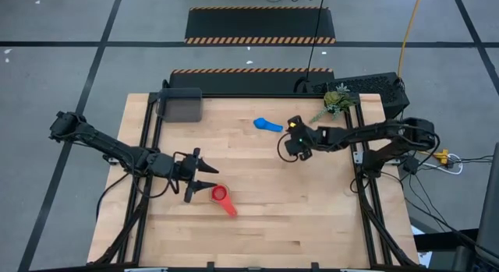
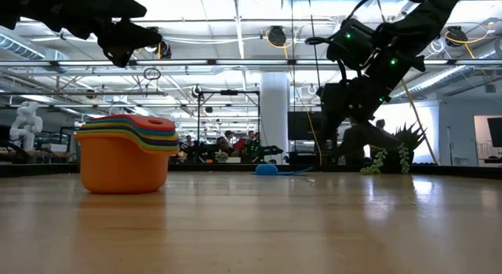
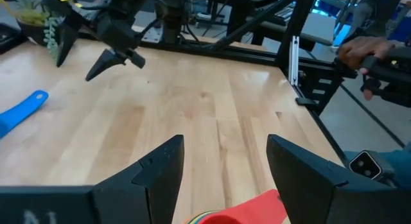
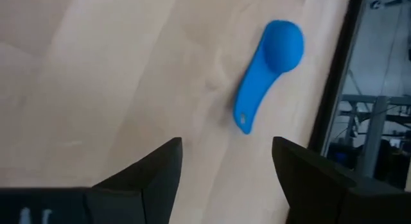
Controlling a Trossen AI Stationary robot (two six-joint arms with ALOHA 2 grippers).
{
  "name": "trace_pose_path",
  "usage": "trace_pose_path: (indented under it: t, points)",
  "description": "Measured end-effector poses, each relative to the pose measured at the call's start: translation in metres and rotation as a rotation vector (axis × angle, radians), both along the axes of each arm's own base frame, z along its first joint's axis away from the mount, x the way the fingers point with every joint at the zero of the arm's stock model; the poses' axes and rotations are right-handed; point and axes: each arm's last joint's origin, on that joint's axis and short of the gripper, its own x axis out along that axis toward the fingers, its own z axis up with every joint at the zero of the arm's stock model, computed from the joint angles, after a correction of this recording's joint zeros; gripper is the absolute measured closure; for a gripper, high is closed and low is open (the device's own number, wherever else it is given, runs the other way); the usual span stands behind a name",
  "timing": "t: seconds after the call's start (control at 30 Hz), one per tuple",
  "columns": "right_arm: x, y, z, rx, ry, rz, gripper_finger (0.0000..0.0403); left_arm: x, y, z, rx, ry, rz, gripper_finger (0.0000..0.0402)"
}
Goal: Nest measuring cups in basket
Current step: Stack the blue measuring cup on top of the red measuring cup
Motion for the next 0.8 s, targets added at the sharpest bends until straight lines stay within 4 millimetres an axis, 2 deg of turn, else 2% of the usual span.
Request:
trace_pose_path:
  t: [0.23, 0.8]
  points:
    - [0.000, -0.012, 0.002, 0.008, -0.021, 0.034, 0.0167, 0.000, 0.000, 0.000, 0.019, 0.002, -0.004, 0.0176]
    - [0.000, -0.014, 0.002, 0.046, -0.055, 0.048, 0.0167, 0.000, 0.000, 0.000, 0.022, -0.008, -0.005, 0.0176]
